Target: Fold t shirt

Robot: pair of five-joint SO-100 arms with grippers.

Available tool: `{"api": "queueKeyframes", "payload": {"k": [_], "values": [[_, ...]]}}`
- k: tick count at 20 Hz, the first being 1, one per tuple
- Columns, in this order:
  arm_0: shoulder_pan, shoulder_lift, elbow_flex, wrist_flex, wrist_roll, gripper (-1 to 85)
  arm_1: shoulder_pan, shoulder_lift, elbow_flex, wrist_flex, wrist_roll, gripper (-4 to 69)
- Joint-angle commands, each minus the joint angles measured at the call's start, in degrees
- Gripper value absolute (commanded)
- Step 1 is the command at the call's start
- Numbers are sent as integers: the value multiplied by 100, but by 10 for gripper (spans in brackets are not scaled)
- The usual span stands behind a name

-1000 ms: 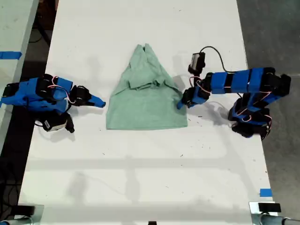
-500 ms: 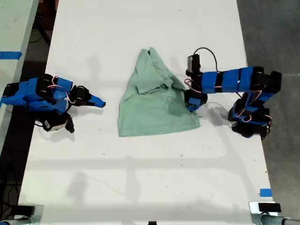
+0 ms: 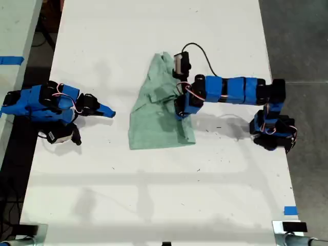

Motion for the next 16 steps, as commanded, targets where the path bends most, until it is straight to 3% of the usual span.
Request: {"api": "queueKeyframes", "payload": {"k": [1, 2, 3, 6, 8, 10, 13, 16], "values": [[26, 44, 62, 9, -105, 0, -220, -571, -773, -448, -246, 22], [26, 44, 62, 9, -105, 0, -255, -782, -782, -589, -272, 59], [26, 44, 62, 9, -105, 0, -290, -932, -782, -668, -299, 167], [26, 44, 62, 18, -105, 0, -325, -835, -826, -527, -281, 209], [26, 44, 62, 18, -105, 0, -246, -343, -817, -88, -237, 188], [26, 44, 62, 18, -105, 0, -114, 483, -396, 360, -35, 12], [26, 44, 62, 18, -105, 0, 0, 1969, 949, 563, 237, 12], [26, 44, 62, 18, -114, 0, -9, 3946, 3410, -132, 642, 12]]}}
